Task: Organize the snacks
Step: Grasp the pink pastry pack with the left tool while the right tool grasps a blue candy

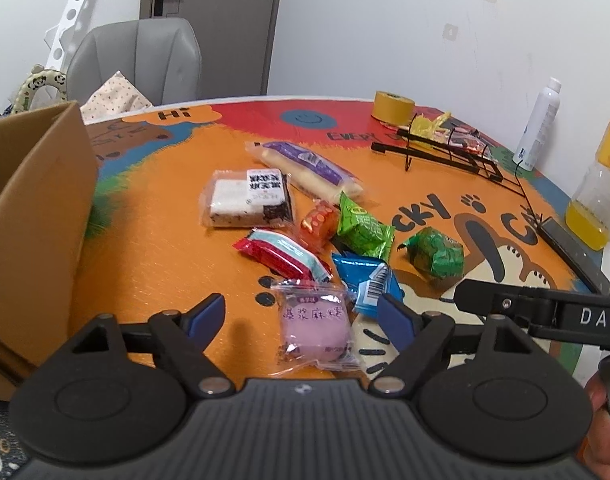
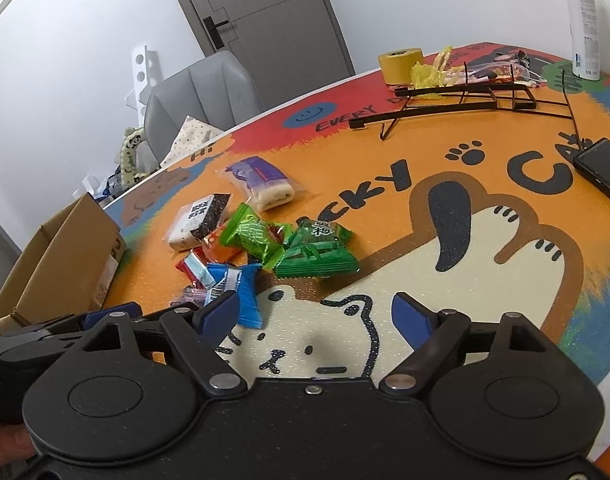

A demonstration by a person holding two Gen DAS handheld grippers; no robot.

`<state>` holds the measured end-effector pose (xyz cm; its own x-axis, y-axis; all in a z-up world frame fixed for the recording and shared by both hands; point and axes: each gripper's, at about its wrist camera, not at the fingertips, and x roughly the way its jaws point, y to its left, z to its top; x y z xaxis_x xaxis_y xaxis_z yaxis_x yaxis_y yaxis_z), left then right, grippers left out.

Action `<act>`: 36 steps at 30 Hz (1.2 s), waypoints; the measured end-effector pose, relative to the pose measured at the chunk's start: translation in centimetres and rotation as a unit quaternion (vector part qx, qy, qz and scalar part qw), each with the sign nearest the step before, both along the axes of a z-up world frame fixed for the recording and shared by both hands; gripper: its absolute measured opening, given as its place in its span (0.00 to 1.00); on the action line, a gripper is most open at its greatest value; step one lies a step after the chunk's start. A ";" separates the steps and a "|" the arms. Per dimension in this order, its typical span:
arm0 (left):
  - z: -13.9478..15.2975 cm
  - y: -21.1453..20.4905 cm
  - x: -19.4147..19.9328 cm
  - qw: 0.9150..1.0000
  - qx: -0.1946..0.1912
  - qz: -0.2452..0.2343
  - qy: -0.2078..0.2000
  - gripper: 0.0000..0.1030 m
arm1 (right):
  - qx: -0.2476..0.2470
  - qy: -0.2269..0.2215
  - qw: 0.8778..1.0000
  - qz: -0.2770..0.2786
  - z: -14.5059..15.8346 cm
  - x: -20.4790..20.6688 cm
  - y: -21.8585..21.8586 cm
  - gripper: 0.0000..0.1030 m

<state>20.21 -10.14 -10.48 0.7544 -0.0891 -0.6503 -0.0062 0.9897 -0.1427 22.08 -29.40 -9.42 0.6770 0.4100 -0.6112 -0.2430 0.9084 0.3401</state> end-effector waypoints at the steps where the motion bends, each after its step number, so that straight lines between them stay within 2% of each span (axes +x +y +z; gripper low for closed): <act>1: -0.1 -0.1 0.1 1.000 0.000 -0.001 0.002 0.79 | 0.000 0.001 1.000 0.000 0.0 0.1 0.0 0.81; 3: -0.4 -0.1 0.3 1.000 0.000 -0.002 0.004 0.76 | -0.001 0.001 1.000 0.001 -0.1 0.2 0.2 0.81; 6: -0.9 0.1 0.6 1.000 -0.003 -0.003 0.012 0.65 | -0.002 0.002 1.000 0.006 -0.2 0.3 0.6 0.81; 9: -1.2 0.1 0.5 1.000 0.004 -0.009 0.014 0.52 | -0.004 0.004 1.000 0.011 -0.3 0.4 1.2 0.81; 11: -1.2 0.2 0.5 1.000 0.005 -0.011 0.013 0.37 | -0.005 0.003 1.000 0.015 -0.2 0.5 1.6 0.81; 29: -1.1 3.9 0.2 0.999 -0.016 0.027 0.015 0.34 | -0.001 0.008 0.999 0.044 -0.5 2.3 5.9 0.76; 34: -1.0 4.2 0.2 0.999 -0.016 0.031 0.015 0.34 | -0.005 0.011 0.999 0.053 -1.0 2.7 6.9 0.67; 35: -1.0 4.2 0.2 0.999 -0.016 0.032 0.016 0.34 | -0.010 0.008 0.998 0.054 -1.0 2.7 7.1 0.61; 36: -1.0 4.3 0.2 0.999 -0.015 0.033 0.016 0.34 | -0.014 0.006 0.998 0.057 -1.0 2.6 7.3 0.49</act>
<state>20.36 -5.85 -11.47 0.7384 -0.0596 -0.6717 -0.0768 0.9822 -0.1715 24.71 -22.09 -10.43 0.6197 0.4660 -0.6315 -0.3408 0.8846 0.3183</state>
